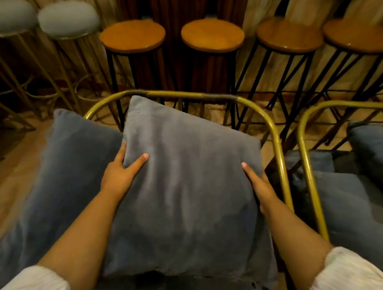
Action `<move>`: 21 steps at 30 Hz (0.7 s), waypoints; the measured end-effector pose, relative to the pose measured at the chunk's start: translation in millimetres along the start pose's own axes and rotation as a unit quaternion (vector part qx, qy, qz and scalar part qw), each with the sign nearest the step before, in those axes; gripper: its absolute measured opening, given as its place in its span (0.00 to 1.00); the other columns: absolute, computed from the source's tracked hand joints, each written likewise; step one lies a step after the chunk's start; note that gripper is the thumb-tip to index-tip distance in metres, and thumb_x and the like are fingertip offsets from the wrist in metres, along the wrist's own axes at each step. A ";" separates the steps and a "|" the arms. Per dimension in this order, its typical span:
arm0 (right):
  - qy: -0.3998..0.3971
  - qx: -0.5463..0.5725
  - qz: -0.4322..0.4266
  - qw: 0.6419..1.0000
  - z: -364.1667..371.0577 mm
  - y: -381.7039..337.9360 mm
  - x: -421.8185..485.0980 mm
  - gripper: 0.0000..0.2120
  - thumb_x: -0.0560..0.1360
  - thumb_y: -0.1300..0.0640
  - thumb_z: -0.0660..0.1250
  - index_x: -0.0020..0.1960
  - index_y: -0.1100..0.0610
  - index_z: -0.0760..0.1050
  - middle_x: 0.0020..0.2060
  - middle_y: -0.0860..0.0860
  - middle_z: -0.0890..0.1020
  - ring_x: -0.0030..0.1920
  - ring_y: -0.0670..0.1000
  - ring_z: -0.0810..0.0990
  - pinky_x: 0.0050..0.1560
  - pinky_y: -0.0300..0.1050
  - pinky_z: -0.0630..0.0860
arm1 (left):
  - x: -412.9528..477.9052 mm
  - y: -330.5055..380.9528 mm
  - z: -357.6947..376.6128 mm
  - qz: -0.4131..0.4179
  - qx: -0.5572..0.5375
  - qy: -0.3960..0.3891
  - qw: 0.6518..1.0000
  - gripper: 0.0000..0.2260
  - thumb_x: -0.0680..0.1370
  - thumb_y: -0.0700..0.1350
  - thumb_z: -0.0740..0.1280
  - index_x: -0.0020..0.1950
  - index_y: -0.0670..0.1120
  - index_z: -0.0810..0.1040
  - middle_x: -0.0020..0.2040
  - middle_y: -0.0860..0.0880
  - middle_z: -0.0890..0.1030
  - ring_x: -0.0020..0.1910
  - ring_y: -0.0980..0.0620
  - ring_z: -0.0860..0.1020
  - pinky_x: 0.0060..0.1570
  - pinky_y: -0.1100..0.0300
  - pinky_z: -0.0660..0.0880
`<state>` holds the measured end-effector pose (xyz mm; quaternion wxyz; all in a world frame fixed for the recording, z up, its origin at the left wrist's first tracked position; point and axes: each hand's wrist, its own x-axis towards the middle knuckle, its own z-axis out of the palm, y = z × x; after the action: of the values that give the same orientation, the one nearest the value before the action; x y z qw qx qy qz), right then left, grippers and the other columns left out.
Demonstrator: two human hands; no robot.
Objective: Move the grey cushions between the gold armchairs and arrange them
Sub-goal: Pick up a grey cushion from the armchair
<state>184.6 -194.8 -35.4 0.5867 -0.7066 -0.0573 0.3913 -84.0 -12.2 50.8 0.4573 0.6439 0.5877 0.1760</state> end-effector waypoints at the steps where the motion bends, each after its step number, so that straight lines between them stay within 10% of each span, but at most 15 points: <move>1: -0.009 -0.004 -0.015 1.000 1.1 -14.7 -10.9 0.46 0.64 0.35 0.72 0.76 0.46 0.58 0.70 0.49 0.71 0.68 0.56 0.71 0.67 0.55 0.70 | -7.3 8.1 -12.7 0.008 -0.002 0.003 1.000 0.36 0.71 0.66 0.65 0.76 0.63 0.54 0.75 0.45 0.66 0.71 0.38 0.67 0.67 0.41 0.66; 12: -0.012 -0.015 -0.111 0.994 -49.3 -129.9 -124.1 0.52 0.59 0.34 0.74 0.76 0.43 0.54 0.74 0.49 0.65 0.70 0.56 0.68 0.68 0.55 0.69 | -91.7 125.7 -77.3 0.137 -0.049 -0.042 0.988 0.38 0.72 0.60 0.69 0.76 0.63 0.51 0.79 0.51 0.58 0.75 0.42 0.63 0.70 0.41 0.65; 21: 0.103 0.008 -0.139 0.985 -219.0 -149.0 -178.8 0.46 0.66 0.39 0.73 0.77 0.45 0.54 0.74 0.50 0.65 0.70 0.58 0.67 0.66 0.56 0.68 | -176.6 202.3 40.7 0.197 -0.053 -0.127 0.971 0.39 0.71 0.58 0.71 0.76 0.63 0.52 0.78 0.50 0.58 0.74 0.42 0.63 0.69 0.42 0.65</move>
<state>253.9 -417.8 182.8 0.6434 -0.7239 -0.0910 0.2318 24.0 -167.7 245.5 0.5179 0.7388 0.3763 0.2107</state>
